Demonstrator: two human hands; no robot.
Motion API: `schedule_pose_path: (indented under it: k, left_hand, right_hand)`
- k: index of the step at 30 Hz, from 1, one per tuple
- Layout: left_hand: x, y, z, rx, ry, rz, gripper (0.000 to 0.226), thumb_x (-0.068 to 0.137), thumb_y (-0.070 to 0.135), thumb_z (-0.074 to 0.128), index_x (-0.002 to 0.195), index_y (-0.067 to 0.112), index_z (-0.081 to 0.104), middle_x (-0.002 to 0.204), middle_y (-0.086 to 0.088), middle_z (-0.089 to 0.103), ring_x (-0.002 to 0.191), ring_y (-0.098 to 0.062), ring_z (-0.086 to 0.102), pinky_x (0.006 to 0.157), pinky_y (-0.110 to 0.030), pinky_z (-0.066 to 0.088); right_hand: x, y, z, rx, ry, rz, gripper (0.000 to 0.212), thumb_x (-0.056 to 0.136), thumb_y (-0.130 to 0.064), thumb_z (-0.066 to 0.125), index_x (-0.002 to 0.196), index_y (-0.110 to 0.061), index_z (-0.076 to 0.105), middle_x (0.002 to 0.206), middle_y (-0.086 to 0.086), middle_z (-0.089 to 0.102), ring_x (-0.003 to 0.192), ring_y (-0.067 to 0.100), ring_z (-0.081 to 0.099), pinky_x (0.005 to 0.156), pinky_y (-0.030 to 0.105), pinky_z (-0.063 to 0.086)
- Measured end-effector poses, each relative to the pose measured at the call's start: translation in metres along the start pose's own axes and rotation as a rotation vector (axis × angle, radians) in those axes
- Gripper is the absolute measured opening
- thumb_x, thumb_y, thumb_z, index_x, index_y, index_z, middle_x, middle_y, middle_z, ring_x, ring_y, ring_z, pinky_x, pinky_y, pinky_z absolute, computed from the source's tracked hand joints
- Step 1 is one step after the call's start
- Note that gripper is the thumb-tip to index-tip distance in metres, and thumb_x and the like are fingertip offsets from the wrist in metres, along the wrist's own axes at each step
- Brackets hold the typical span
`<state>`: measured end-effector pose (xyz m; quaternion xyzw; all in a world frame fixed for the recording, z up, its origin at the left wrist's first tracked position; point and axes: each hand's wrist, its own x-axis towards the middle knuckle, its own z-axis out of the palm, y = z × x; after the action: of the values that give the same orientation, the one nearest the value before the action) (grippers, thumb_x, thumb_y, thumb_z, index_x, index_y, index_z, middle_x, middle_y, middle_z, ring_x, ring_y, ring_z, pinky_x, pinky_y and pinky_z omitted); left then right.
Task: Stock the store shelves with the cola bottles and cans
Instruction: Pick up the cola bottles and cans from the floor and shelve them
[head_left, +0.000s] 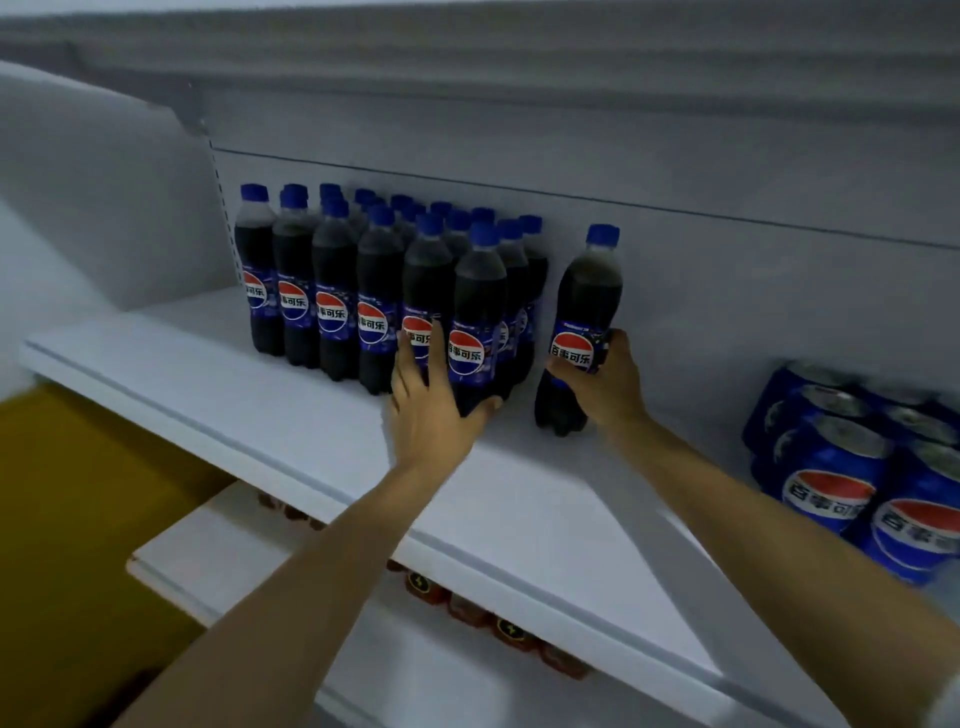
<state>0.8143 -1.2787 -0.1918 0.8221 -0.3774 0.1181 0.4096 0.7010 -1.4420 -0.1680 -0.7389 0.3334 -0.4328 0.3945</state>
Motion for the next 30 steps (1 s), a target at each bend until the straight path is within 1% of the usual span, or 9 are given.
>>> schedule_pose_path:
  k: [3,8,10,13,17,20,22,26,30]
  left_hand:
    - [-0.003,-0.008,0.019,-0.005,-0.026,-0.026,0.107,0.075,0.054,0.071,0.153,0.028,0.003,0.159,-0.015,0.001,0.144,-0.036,0.014,0.109,-0.056,0.03]
    - [0.003,-0.014,0.029,-0.048,-0.019,-0.05,0.099,0.078,0.043,0.072,0.152,0.029,0.008,0.16,-0.01,0.004,0.142,-0.036,0.017,0.103,-0.059,0.035]
    - [0.004,-0.014,0.028,-0.057,-0.006,-0.059,0.098,0.08,0.036,0.072,0.152,0.029,0.007,0.16,-0.008,0.005,0.142,-0.036,0.019,0.101,-0.059,0.038]
    - [0.004,-0.015,0.027,-0.094,0.008,-0.081,0.098,0.081,0.024,0.072,0.152,0.028,0.005,0.16,-0.003,0.006,0.142,-0.034,0.023,0.099,-0.059,0.041]
    - [0.004,-0.014,0.026,-0.098,0.005,-0.096,0.1,0.081,0.023,0.072,0.152,0.03,0.003,0.161,0.003,-0.003,0.142,-0.032,0.026,0.094,-0.058,0.046]
    - [0.002,-0.013,0.025,-0.035,0.023,-0.1,0.1,0.081,0.025,0.073,0.152,0.029,0.003,0.161,0.001,-0.005,0.141,-0.032,0.028,0.093,-0.056,0.047]
    - [0.002,-0.013,0.025,-0.018,0.024,-0.096,0.099,0.082,0.025,0.073,0.153,0.027,0.004,0.161,0.001,-0.002,0.142,-0.03,0.026,0.094,-0.056,0.047]
    - [0.002,-0.014,0.024,-0.025,0.023,-0.097,0.097,0.082,0.025,0.073,0.153,0.024,0.006,0.161,0.001,0.003,0.143,-0.028,0.022,0.097,-0.056,0.045]
    - [0.003,-0.016,0.025,-0.056,0.03,-0.097,0.097,0.081,0.024,0.074,0.153,0.021,0.009,0.161,0.001,0.007,0.143,-0.028,0.022,0.097,-0.057,0.044]
  right_hand:
    - [0.023,0.015,0.011,0.057,0.021,0.021,0.067,0.074,-0.019,0.082,0.126,-0.007,0.042,0.121,0.011,0.06,0.101,0.022,0.059,0.084,0.027,0.047]
    - [0.044,0.025,0.023,0.053,0.044,-0.011,0.061,0.077,-0.017,0.08,0.126,-0.007,0.045,0.107,-0.002,0.056,0.095,0.014,0.056,0.079,0.02,0.045]
    - [0.05,0.024,0.028,0.058,0.043,-0.024,0.061,0.077,-0.016,0.08,0.126,-0.005,0.045,0.113,0.002,0.057,0.099,0.016,0.057,0.083,0.023,0.047]
    - [0.057,0.026,0.036,0.016,0.058,-0.056,0.065,0.076,-0.016,0.081,0.128,-0.001,0.045,0.126,0.017,0.05,0.107,0.023,0.055,0.094,0.031,0.047]
    - [0.062,0.034,0.041,-0.02,0.068,-0.098,0.071,0.074,-0.018,0.082,0.132,-0.003,0.045,0.127,0.018,0.045,0.101,0.013,0.045,0.085,0.015,0.038]
    - [0.064,0.039,0.039,0.022,0.04,-0.118,0.072,0.074,-0.02,0.083,0.133,-0.004,0.045,0.127,0.015,0.051,0.109,0.02,0.054,0.094,0.026,0.047]
    - [0.065,0.04,0.036,0.053,0.02,-0.141,0.072,0.071,-0.02,0.085,0.13,-0.006,0.046,0.123,0.009,0.055,0.112,0.024,0.057,0.093,0.027,0.05]
    - [0.059,0.053,0.028,-0.068,-0.067,-0.176,0.087,0.061,-0.025,0.091,0.132,-0.009,0.044,0.127,0.007,0.057,0.115,0.021,0.057,0.097,0.034,0.048]
    - [0.049,0.066,0.029,-0.128,-0.072,-0.121,0.088,0.064,-0.031,0.089,0.135,-0.011,0.041,0.131,0.006,0.055,0.114,0.017,0.053,0.099,0.034,0.046]
